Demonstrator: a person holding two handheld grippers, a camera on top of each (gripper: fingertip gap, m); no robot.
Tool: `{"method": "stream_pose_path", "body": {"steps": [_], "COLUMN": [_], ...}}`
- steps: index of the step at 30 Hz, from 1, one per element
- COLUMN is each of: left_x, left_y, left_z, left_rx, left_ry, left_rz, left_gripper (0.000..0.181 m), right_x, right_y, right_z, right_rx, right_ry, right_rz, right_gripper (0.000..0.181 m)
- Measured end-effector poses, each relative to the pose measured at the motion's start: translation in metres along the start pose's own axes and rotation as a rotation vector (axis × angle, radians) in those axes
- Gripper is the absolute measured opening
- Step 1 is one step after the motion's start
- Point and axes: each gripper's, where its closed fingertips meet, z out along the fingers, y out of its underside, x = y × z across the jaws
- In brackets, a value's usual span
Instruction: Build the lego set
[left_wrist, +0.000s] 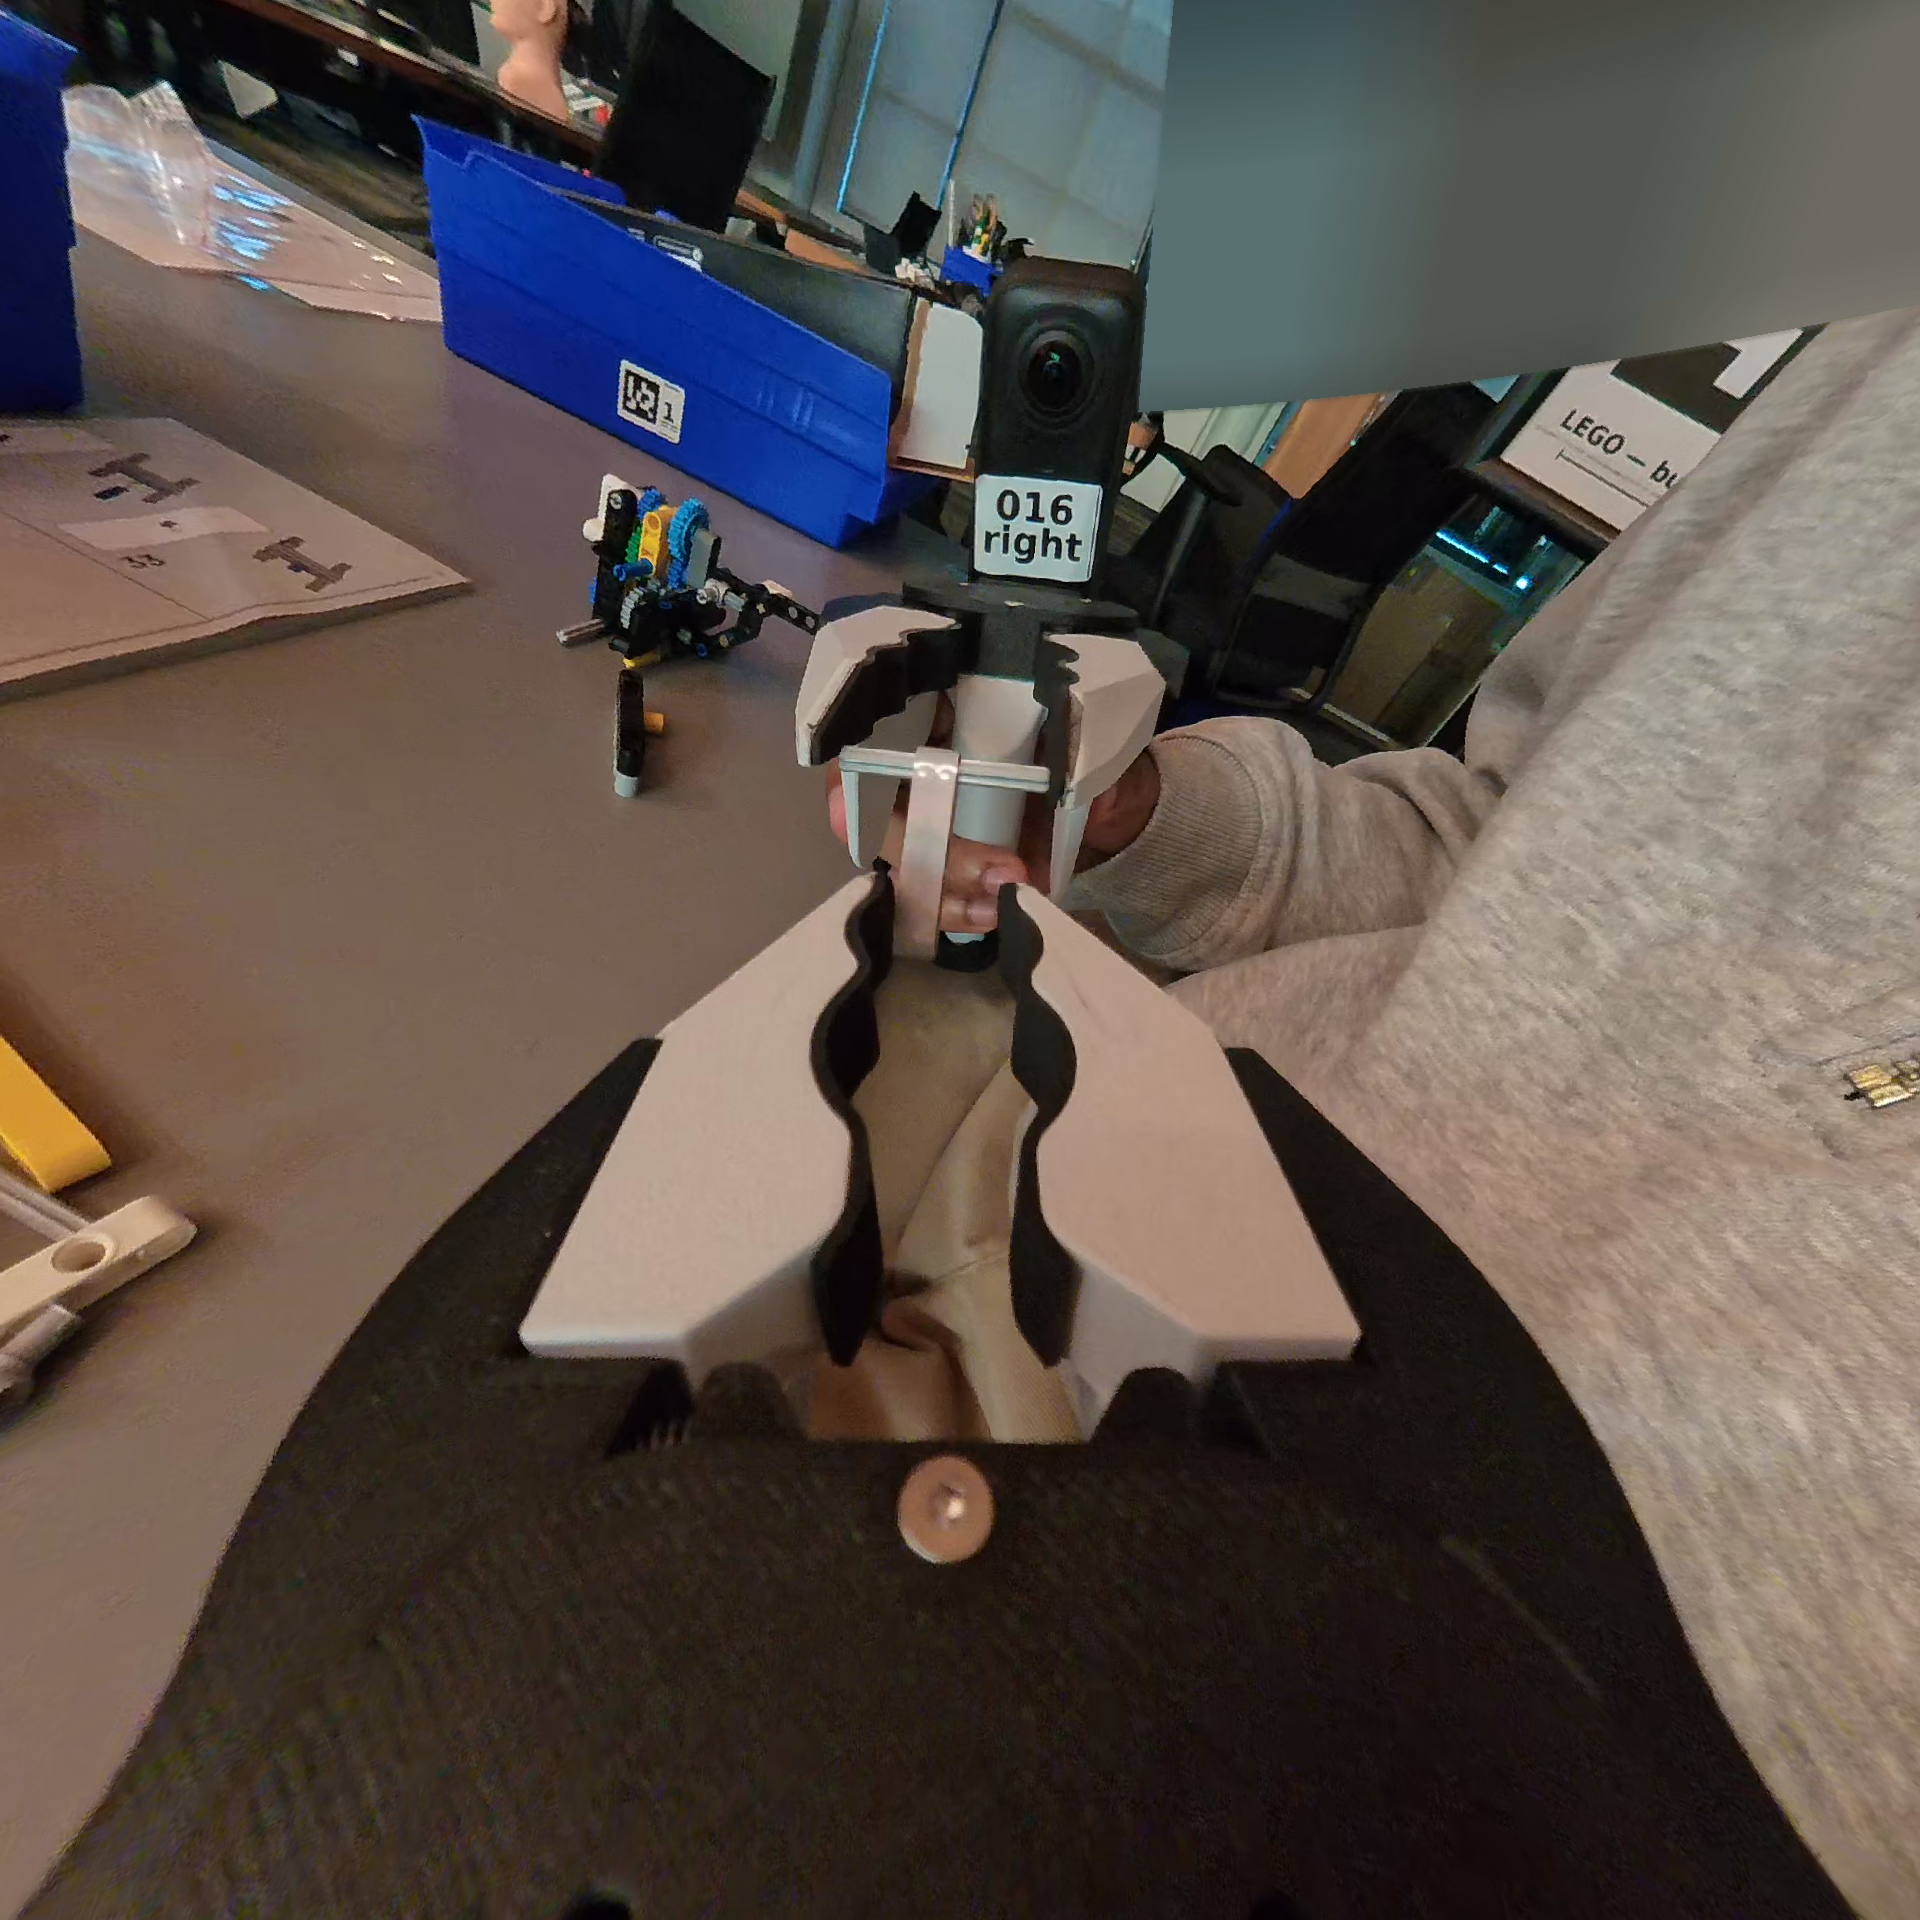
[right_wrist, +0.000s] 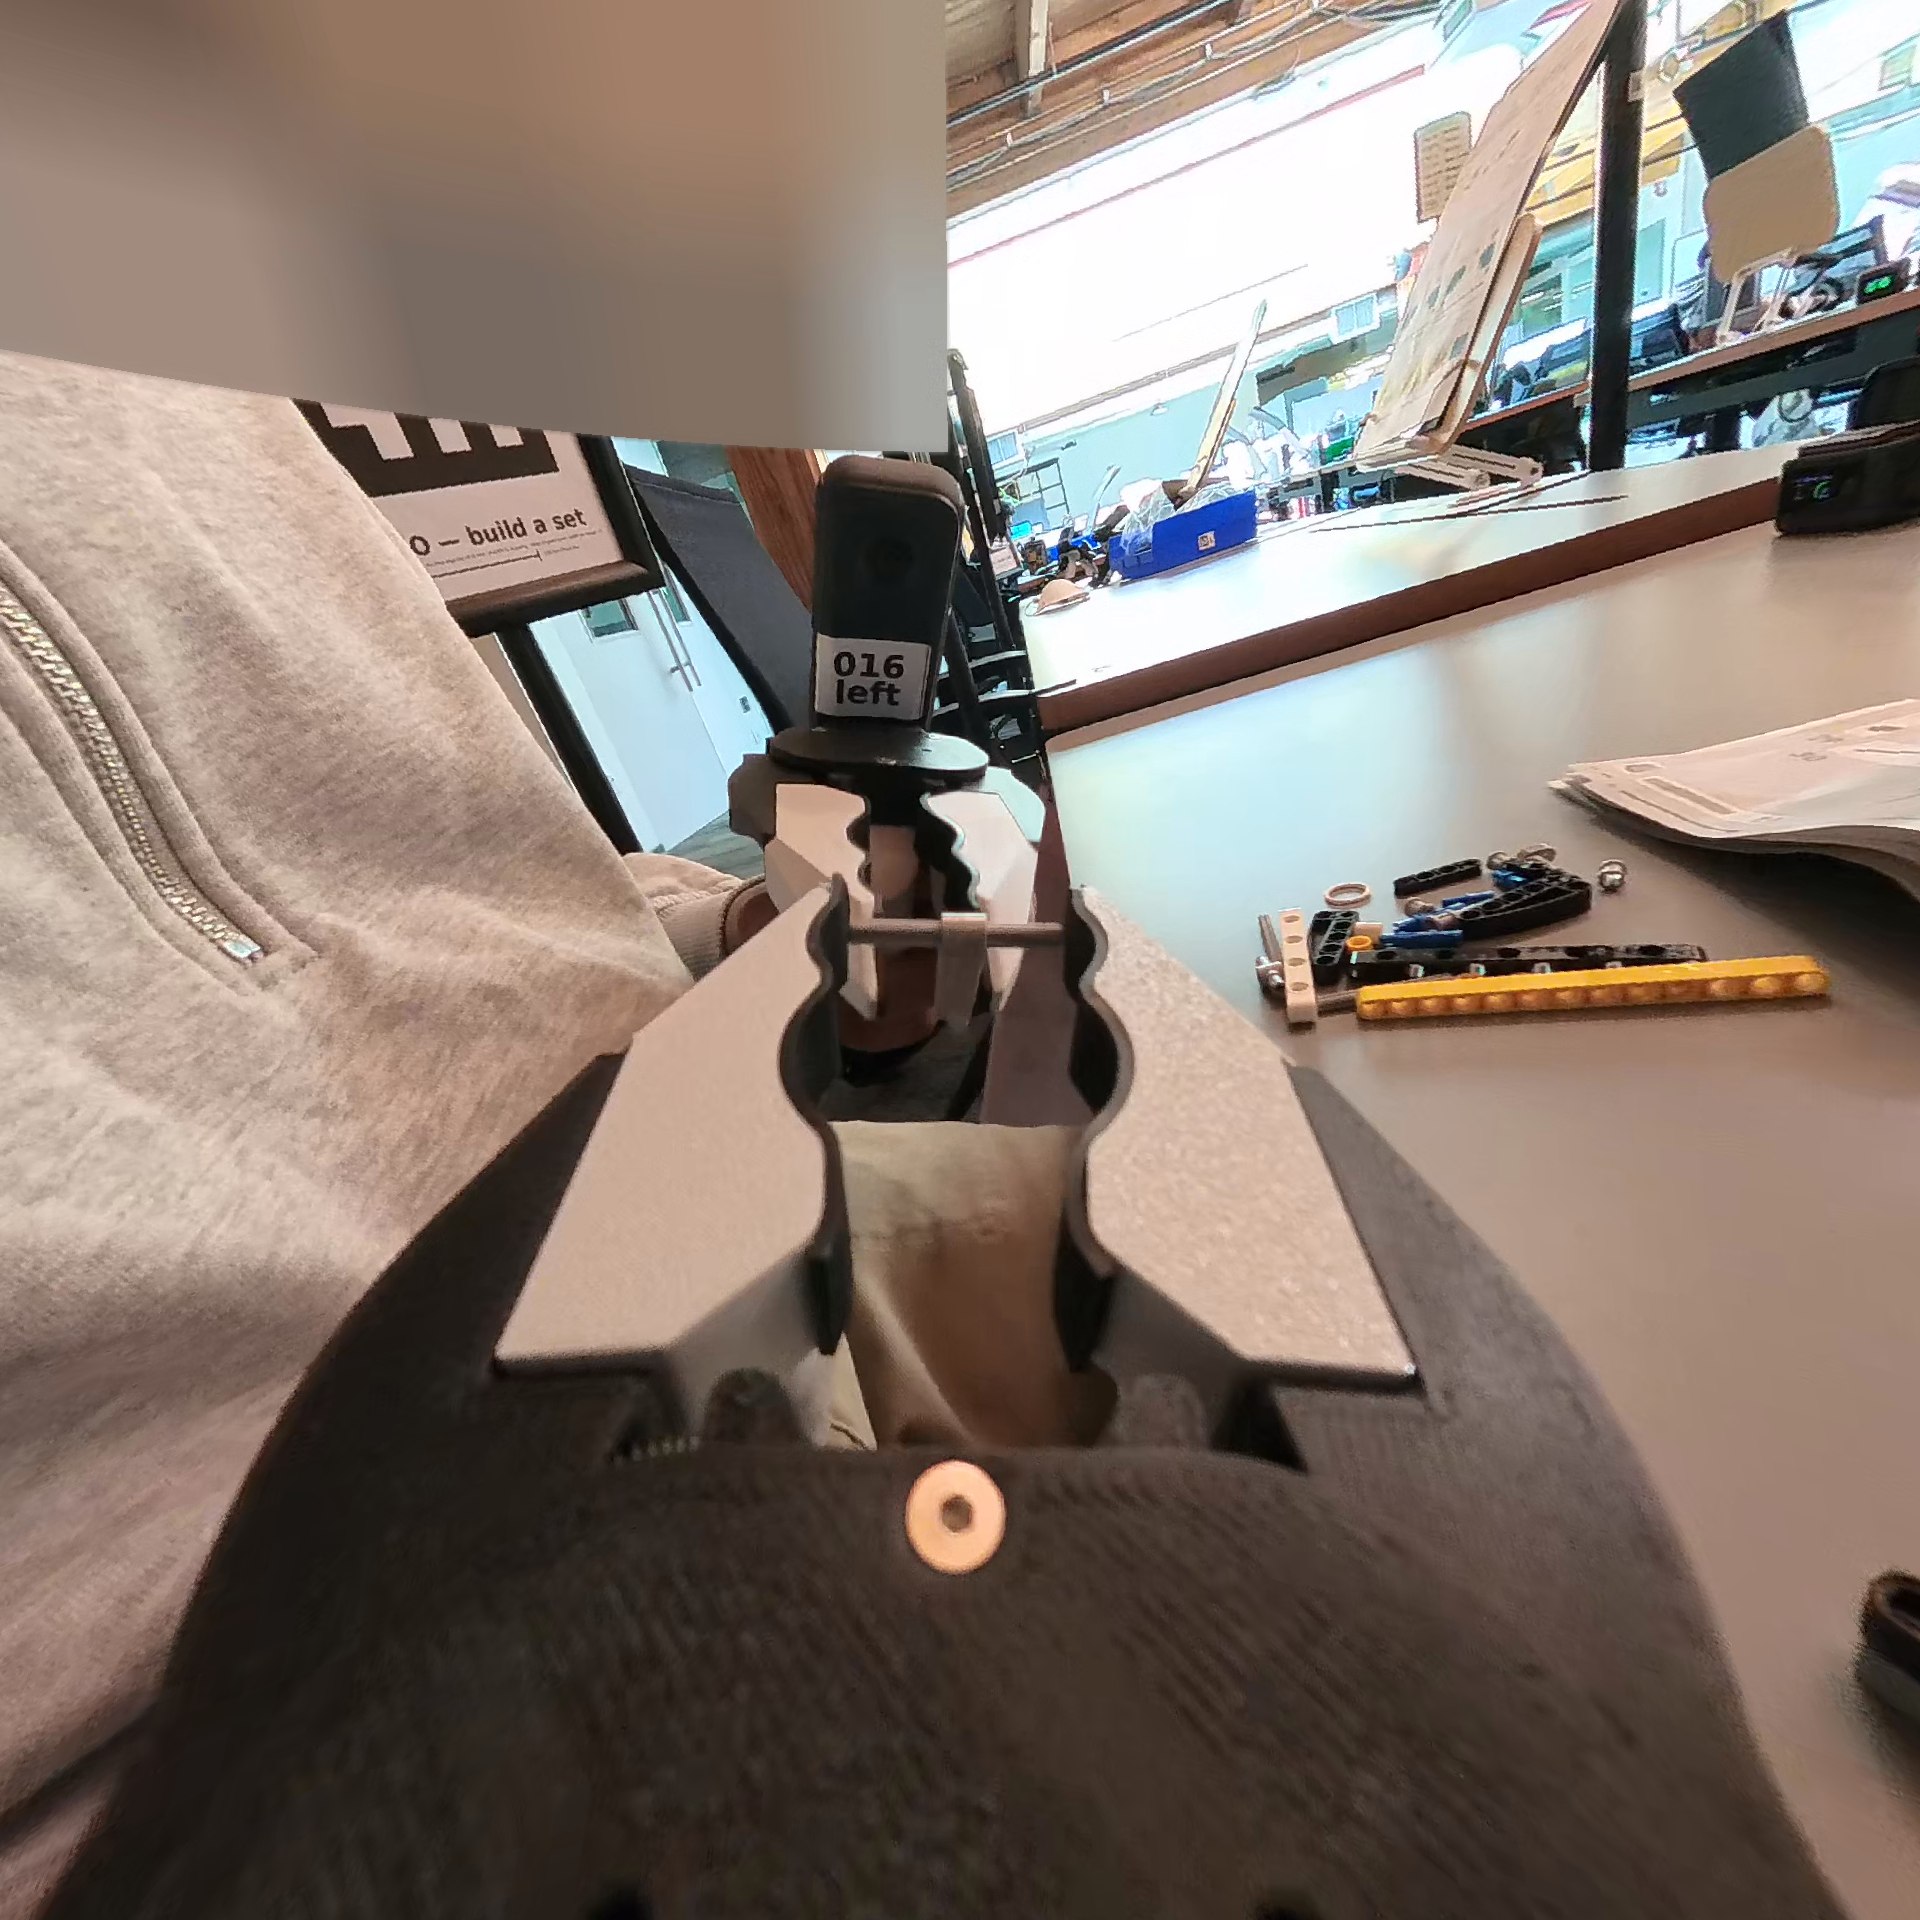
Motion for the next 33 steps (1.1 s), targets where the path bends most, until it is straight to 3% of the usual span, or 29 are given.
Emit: {"method": "stream_pose_path", "body": {"steps": [33], "left_x": [-0.0089], "left_y": [0.0033], "left_z": [0.0031], "left_rx": [-0.008], "left_ry": [-0.040], "left_rz": [-0.054], "left_gripper": [0.007], "right_x": [0.0026], "right_y": [0.0048], "right_z": [0.0016], "right_rx": [-0.043], "right_ry": [0.020], "right_rz": [0.025], "right_gripper": [0.040]}}
